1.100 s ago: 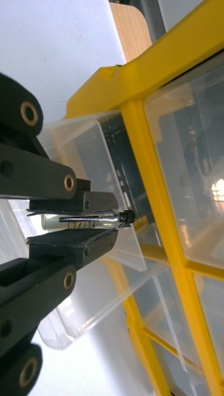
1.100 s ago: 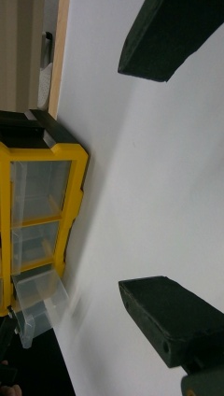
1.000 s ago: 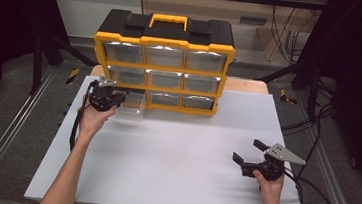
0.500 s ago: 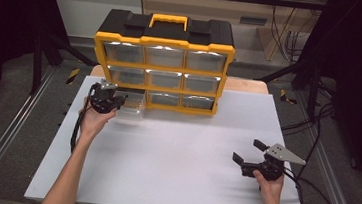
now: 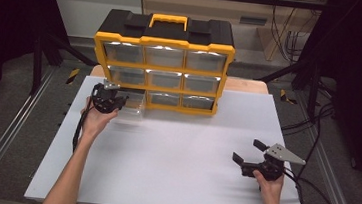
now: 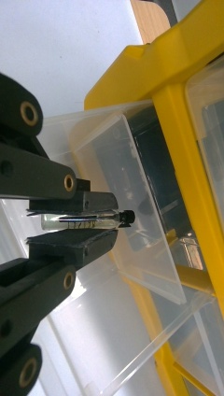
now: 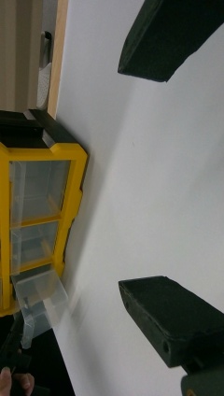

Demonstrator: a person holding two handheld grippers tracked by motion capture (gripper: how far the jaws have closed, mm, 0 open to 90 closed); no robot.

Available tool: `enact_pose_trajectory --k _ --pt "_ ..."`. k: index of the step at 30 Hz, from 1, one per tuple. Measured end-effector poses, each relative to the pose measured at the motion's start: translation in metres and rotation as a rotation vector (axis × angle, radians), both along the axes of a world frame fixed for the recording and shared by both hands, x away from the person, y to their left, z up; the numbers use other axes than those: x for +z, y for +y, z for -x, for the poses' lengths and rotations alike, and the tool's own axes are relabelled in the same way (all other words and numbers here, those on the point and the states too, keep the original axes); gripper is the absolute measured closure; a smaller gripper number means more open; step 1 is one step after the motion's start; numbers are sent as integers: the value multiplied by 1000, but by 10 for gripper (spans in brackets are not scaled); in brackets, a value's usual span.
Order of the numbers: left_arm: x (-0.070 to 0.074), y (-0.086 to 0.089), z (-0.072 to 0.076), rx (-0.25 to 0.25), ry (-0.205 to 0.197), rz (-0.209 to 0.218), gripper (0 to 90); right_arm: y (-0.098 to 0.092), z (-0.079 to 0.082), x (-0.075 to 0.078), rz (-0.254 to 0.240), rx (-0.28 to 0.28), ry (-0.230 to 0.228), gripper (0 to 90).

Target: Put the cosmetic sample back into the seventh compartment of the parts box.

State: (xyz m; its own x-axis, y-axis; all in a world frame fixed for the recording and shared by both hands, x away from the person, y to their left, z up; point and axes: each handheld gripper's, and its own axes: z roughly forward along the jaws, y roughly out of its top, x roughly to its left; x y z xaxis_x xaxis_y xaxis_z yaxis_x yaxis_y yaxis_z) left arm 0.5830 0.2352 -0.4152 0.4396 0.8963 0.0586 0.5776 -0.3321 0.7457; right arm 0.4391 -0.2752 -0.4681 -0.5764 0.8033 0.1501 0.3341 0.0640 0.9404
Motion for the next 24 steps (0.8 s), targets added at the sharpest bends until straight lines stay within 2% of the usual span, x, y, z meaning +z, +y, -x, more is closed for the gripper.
enact_pose_trajectory --k 7,11,19,22,24 --pt "-1 -1 -2 2 4 0 802 0 0 0 0 -1 1 9" --pt "-1 -1 -2 0 -3 7 772 0 0 0 0 -1 0 9" --pt "7 2 3 -6 -43 53 700 0 0 0 1 1 -1 9" --pt "11 3 6 -6 -62 60 644 0 0 0 1 0 -2 9" --pt "14 4 9 -5 -80 83 600 0 0 0 -1 0 0 8"
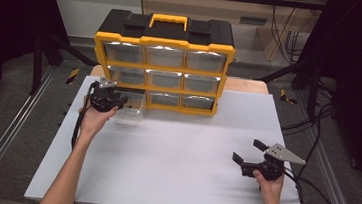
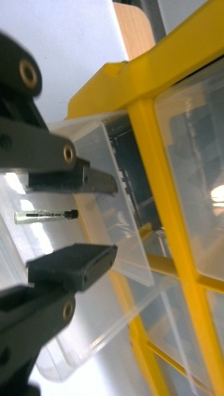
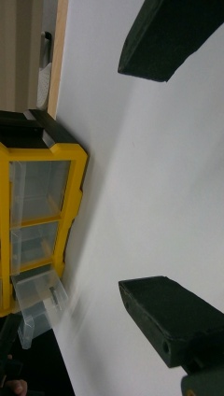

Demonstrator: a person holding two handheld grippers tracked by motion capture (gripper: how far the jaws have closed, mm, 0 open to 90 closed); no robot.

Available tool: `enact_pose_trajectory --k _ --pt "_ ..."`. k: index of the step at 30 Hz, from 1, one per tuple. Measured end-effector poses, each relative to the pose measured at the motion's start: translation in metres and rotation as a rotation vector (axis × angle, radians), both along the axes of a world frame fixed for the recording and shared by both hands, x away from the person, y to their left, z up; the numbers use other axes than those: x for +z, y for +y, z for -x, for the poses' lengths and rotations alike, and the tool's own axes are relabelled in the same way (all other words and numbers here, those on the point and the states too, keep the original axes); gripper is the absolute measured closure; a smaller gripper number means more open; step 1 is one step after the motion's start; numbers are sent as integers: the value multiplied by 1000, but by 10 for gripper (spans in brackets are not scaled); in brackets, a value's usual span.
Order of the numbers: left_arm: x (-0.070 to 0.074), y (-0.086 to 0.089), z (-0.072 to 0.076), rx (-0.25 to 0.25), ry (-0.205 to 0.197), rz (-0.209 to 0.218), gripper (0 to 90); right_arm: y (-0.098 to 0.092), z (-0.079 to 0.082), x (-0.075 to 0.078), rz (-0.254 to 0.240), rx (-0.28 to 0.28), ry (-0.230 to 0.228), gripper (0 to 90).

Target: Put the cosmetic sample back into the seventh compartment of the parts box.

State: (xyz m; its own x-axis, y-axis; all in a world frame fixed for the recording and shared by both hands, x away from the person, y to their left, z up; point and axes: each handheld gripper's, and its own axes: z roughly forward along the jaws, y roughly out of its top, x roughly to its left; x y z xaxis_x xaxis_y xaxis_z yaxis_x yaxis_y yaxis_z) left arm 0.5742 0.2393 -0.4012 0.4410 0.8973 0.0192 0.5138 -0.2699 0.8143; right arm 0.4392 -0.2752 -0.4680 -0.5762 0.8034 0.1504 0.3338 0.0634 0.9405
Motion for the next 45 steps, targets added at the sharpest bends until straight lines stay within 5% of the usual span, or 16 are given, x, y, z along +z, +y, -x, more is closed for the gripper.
enact_pose_trajectory --k 23,45 --pt "30 -1 38 -79 -132 120 278 -1 0 1 -8 0 -4 6" --pt "19 8 72 -121 -185 185 50 -1 0 1 -11 1 -3 6"
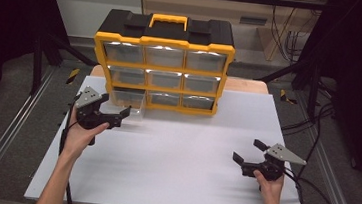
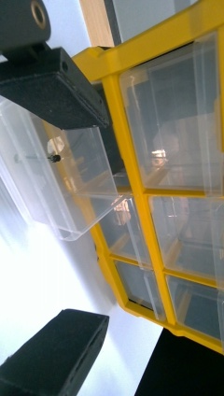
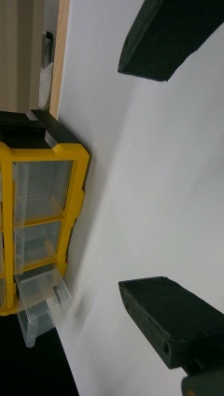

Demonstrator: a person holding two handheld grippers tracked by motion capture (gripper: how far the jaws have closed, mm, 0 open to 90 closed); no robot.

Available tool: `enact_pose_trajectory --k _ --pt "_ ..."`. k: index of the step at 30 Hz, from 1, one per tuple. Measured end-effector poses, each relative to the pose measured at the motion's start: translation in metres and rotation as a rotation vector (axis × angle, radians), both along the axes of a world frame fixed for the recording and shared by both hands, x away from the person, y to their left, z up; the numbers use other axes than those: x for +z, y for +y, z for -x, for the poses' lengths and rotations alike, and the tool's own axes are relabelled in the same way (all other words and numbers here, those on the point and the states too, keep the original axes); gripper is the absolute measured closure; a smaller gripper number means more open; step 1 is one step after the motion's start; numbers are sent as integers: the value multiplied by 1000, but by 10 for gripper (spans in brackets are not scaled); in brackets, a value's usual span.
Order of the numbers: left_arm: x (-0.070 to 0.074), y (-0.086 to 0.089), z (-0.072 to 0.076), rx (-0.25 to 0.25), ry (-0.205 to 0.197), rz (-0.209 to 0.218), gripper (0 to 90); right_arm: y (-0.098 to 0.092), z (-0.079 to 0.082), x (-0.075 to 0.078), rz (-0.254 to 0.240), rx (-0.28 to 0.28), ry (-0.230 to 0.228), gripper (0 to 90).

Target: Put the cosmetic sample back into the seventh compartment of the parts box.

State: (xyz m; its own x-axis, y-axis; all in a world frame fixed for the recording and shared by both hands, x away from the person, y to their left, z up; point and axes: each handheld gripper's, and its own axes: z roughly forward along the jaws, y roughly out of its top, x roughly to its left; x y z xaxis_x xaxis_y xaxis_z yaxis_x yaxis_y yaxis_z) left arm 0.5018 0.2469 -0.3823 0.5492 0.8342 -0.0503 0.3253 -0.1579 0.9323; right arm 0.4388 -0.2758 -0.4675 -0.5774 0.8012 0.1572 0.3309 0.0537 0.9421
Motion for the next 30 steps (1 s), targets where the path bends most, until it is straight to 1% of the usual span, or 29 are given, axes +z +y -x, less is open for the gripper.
enact_pose_trajectory --k 4,10,16,23,24,30 --pt "-7 2 4 -2 -3 1 45 0 0 0 2 0 -1 6" --pt "-17 7 8 13 5 -2 42 0 0 0 3 -2 -1 6" --pt "-25 11 13 17 8 3 38 0 0 0 -1 -1 -4 6" --pt "-34 16 16 22 16 -15 37 0 0 0 -1 1 -1 6" --pt "-36 16 16 21 22 -17 37 0 0 0 -1 1 -1 6" --pt "-42 14 16 15 31 -29 37 -1 0 1 -1 -4 -5 6"
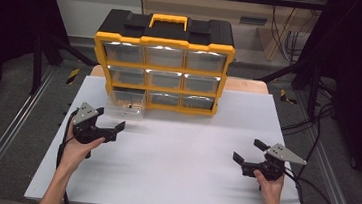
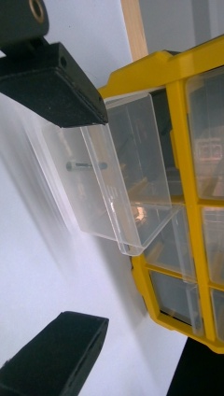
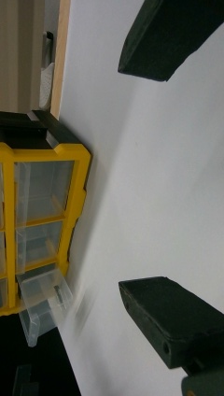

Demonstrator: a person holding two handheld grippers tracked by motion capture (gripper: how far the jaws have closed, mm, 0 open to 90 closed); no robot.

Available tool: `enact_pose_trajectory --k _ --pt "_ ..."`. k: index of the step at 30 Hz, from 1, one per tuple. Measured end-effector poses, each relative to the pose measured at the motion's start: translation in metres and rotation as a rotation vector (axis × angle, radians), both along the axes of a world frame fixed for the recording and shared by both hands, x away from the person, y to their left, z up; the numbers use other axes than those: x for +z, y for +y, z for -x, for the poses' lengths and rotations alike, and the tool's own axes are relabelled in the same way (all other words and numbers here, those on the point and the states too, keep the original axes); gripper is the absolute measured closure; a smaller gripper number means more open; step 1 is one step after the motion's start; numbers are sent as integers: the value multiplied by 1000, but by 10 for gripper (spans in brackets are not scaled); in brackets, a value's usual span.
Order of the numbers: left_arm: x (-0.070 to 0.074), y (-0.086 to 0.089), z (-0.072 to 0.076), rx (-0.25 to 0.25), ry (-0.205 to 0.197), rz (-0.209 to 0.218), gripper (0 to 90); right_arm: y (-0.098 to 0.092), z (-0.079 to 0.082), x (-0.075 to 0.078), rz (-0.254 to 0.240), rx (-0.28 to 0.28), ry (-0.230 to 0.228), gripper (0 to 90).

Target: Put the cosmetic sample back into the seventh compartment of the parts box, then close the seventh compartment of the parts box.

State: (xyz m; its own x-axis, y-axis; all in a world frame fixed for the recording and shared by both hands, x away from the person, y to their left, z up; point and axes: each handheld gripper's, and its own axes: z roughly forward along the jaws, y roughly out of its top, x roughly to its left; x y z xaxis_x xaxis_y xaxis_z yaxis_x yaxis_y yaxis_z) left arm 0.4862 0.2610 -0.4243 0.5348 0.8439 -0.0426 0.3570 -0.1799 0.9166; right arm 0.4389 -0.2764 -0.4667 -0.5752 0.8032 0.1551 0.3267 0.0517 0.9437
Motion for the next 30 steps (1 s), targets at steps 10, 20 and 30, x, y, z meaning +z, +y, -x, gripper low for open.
enact_pose_trajectory --k 10,20,30 --pt "-9 -1 0 3 11 -12 37 0 0 0 3 0 -1 6" --pt "-19 -2 -2 14 32 -18 37 0 0 0 -1 0 2 6" --pt "-22 -4 -4 30 53 -26 52 0 -1 0 0 0 2 6"
